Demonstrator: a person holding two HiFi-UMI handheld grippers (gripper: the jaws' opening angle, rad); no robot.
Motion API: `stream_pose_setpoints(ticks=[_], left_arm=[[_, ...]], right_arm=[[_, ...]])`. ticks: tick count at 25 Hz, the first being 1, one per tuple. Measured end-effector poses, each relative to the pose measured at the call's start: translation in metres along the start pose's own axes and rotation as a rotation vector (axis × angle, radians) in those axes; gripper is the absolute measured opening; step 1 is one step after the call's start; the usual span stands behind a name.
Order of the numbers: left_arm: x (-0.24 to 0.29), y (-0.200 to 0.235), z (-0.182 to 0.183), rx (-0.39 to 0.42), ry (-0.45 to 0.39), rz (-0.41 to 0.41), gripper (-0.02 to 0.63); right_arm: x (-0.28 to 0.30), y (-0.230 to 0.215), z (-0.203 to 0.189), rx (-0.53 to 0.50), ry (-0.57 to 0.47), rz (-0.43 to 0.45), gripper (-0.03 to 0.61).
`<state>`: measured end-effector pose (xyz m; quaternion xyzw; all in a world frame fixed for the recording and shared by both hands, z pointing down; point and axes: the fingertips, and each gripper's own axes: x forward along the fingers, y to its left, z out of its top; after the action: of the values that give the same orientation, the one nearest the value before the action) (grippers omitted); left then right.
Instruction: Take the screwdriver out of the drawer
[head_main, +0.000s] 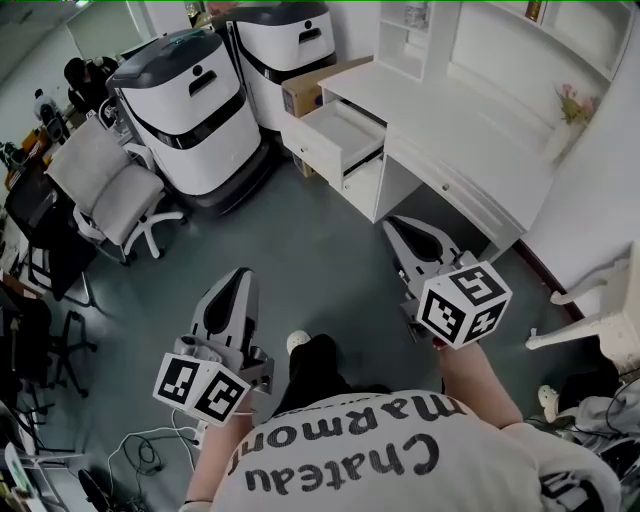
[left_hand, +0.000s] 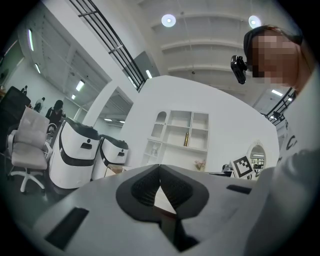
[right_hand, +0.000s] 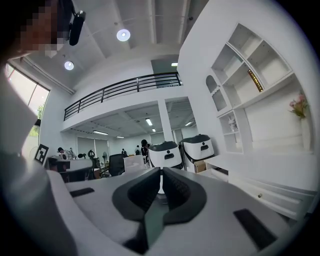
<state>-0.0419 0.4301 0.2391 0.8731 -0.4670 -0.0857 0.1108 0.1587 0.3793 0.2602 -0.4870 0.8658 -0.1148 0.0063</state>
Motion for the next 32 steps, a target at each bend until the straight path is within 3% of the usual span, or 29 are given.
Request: stream_pose_setpoints(ticks=[7,22,32], left_arm=[[0.057,0.062,0.004,-0.019,0.022,-0.047,0.023],[0.183,0.236,0.063,-0.021,0.034,-0.075,0.023],[0.231,0.286,0.040,-0.066,0.093,-0.112,0.023]], right_arm=[[0.073,-0.019,0.007,0.012,0.022,-0.046,0.034],[0.275,-0.049,0.040,0.020,0.040,-0.115,0.034],[0.325,-0.079,0.006,0.062,0.124,-0.177,0.034]])
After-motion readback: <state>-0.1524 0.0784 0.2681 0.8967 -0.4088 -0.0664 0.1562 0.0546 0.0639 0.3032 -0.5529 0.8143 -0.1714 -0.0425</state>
